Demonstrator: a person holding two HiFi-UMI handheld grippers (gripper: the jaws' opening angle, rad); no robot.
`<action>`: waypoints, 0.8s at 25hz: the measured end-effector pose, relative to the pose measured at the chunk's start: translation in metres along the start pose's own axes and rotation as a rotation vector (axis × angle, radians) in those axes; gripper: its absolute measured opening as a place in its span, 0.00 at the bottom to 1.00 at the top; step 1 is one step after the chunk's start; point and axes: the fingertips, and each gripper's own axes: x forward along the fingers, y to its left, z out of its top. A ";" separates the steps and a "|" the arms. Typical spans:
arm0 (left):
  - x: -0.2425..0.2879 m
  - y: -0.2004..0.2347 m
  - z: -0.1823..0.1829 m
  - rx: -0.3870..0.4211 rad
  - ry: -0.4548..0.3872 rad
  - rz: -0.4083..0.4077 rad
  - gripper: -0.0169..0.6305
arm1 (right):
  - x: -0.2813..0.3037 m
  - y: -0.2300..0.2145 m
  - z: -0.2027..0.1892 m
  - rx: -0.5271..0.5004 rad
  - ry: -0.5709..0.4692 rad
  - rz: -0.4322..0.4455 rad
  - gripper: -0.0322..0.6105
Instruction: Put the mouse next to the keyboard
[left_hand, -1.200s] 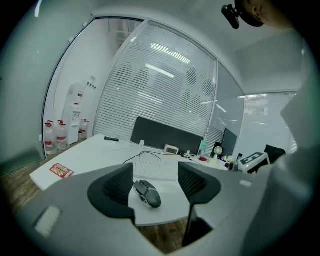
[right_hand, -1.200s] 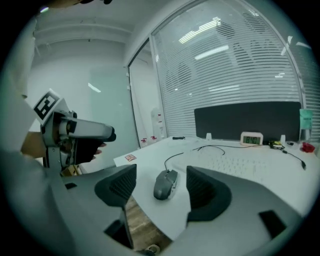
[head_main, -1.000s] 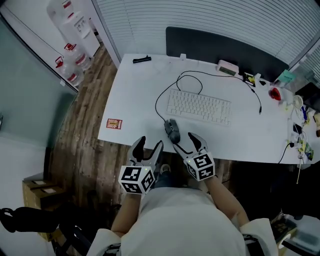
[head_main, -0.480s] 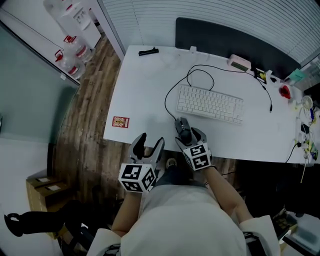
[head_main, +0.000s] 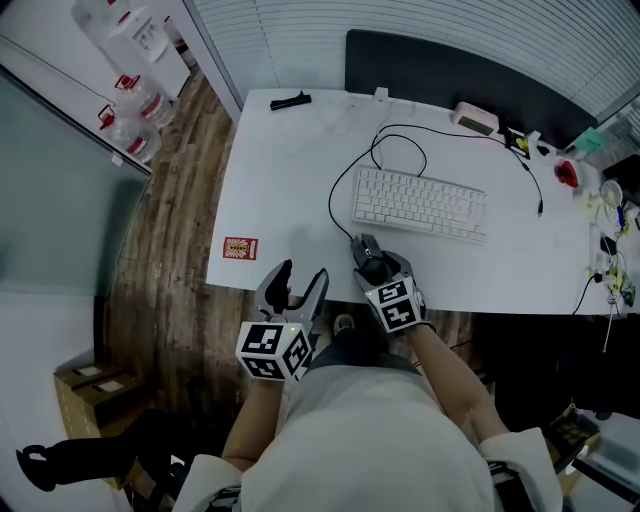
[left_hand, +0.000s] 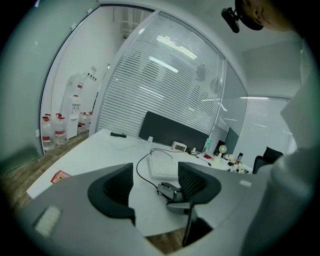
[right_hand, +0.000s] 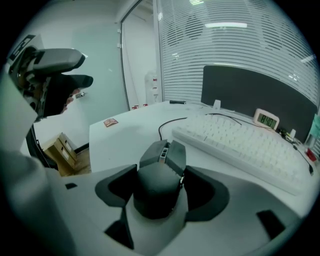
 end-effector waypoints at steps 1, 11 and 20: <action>0.001 -0.001 0.001 0.001 0.000 -0.006 0.44 | -0.001 0.000 0.000 -0.004 0.003 -0.003 0.51; 0.009 -0.010 0.006 0.012 0.010 -0.048 0.44 | -0.031 -0.003 0.028 -0.012 -0.090 -0.010 0.50; 0.031 -0.040 0.008 0.020 0.008 -0.063 0.44 | -0.071 -0.063 0.037 0.015 -0.157 -0.097 0.50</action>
